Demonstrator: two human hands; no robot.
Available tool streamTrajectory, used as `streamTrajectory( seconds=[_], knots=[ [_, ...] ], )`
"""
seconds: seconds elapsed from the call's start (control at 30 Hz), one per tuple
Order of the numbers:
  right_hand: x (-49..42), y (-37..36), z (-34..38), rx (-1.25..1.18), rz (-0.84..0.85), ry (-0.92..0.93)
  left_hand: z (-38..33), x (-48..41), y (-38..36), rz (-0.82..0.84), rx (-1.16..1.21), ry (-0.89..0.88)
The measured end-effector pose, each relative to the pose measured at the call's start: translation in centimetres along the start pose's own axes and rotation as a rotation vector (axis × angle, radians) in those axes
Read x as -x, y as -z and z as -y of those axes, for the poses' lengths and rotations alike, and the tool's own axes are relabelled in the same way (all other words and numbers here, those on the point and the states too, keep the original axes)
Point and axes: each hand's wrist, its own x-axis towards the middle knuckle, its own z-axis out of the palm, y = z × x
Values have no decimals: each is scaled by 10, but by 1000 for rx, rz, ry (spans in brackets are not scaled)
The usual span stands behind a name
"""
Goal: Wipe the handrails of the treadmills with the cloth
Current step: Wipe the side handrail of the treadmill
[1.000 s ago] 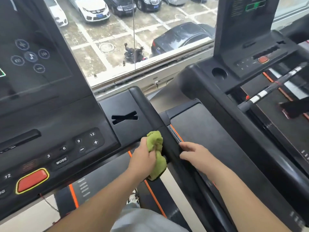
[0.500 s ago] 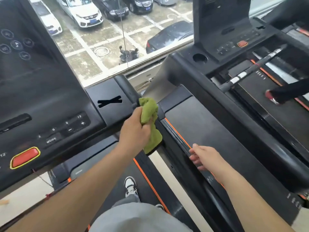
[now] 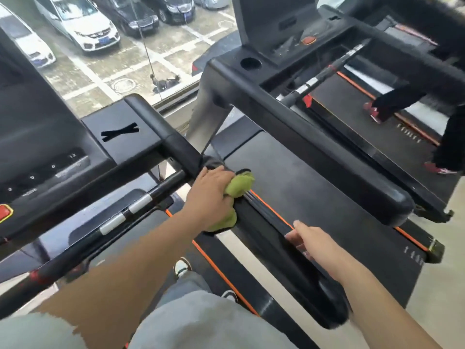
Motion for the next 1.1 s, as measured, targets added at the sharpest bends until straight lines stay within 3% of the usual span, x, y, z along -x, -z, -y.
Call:
streamTrajectory(
  seconds=[0.1,0.23,0.3,0.43,0.63,0.8,0.83,0.9,1.0,1.1],
  knots=[
    [7,5,-16,-6,-1,-17,-29,12,-24,-60,-41,-36],
    [15,13,-27,-68,-4,-26,-23,39,-35,208,60,-457],
    [16,18,-32,-144,1,-42,-7,24,-23,175,27,-396],
    [19,23,-43,-210,35,-81,-22,13,-23,-52,-33,-49],
    [30,25,-76,-160,-122,-122,-29,25,-39,138,-23,-425],
    [43,18,-109,-283,-244,-186,-54,18,-47,-30,-180,-199],
    [51,15,-109,-313,-269,-195,-67,27,-55,-30,-170,-197],
    [59,9,-110,-357,-287,-203,-77,43,-66,51,-99,-369],
    [71,5,-105,-303,-80,-224,-61,35,-60,169,-42,-619],
    [67,8,-109,-230,36,-217,-56,12,-51,120,-88,-517]
  ],
)
